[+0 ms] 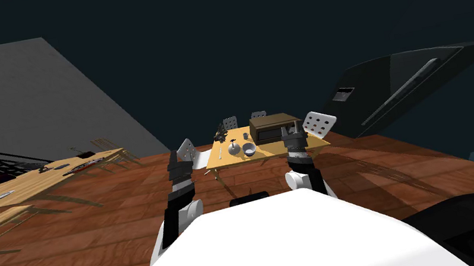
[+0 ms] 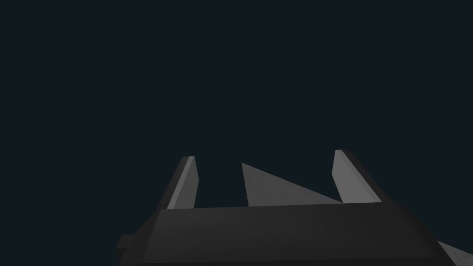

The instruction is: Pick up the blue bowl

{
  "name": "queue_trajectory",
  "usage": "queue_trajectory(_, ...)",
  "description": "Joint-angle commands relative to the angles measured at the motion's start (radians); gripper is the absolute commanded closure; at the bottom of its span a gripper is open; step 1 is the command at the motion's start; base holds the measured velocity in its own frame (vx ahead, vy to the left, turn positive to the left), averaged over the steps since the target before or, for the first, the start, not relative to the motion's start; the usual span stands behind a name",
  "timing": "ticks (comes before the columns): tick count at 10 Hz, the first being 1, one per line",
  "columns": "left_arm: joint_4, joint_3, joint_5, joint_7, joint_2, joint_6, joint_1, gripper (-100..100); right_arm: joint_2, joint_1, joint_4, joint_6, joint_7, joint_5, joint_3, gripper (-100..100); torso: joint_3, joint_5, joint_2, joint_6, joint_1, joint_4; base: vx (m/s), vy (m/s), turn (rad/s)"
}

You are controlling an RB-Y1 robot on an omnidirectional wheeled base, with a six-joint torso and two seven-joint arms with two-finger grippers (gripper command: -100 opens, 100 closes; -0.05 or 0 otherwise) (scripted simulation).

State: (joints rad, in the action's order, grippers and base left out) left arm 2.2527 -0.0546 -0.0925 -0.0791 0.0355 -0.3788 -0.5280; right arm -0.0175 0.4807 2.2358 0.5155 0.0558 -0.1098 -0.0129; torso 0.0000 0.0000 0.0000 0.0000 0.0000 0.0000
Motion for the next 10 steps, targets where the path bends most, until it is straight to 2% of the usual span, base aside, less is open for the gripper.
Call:
queue_trajectory(1, 0.0, 0.0, 0.0, 0.0, 0.0, 0.0, 0.0, 0, 0.044, -0.002, 0.005, -0.024, -0.034, 0.003, -0.003, -100, 0.0, 0.0, 0.0, 0.0, 0.0, 0.0, 0.001, -0.01, 0.126)
queue_trajectory(5, 0.0, 0.0, 0.0, 0.0, 0.0, 0.0, 0.0, 0, 0.11, -0.01, 0.019, -0.111, -0.143, 0.014, -0.011, -100, 0.0, -0.001, 0.0, 0.0, -0.002, 0.0, -0.004, -0.03, 0.16)
queue_trajectory(6, 0.0, 0.0, 0.0, 0.0, 0.0, 0.0, 0.0, 0, 0.11, -0.01, 0.019, -0.111, -0.154, 0.014, -0.011, -100, 0.0, -0.001, 0.0, 0.0, -0.003, 0.0, 0.0, -0.025, 0.037)
queue_trajectory(8, 0.0, 0.0, 0.0, 0.0, 0.0, 0.0, 0.0, 0, 0.13, -0.016, 0.028, -0.174, -0.219, 0.022, -0.016, -100, 0.0, 0.0, 0.0, 0.0, -0.002, 0.0, 0.0, -0.026, 0.156)
queue_trajectory(9, 0.0, 0.0, 0.0, 0.0, 0.0, 0.0, 0.0, 0, 0.13, -0.016, 0.028, -0.176, -0.242, 0.022, -0.016, -100, 0.0, 0.0, 0.0, 0.0, -0.002, 0.0, -0.001, -0.028, 0.098)
queue_trajectory(10, 0.0, 0.0, 0.0, 0.0, 0.0, 0.0, 0.0, 0, 0.137, -0.019, 0.033, -0.214, -0.273, 0.025, -0.019, -100, 0.0, 0.0, 0.0, 0.0, -0.002, 0.0, -0.002, -0.025, 0.172)
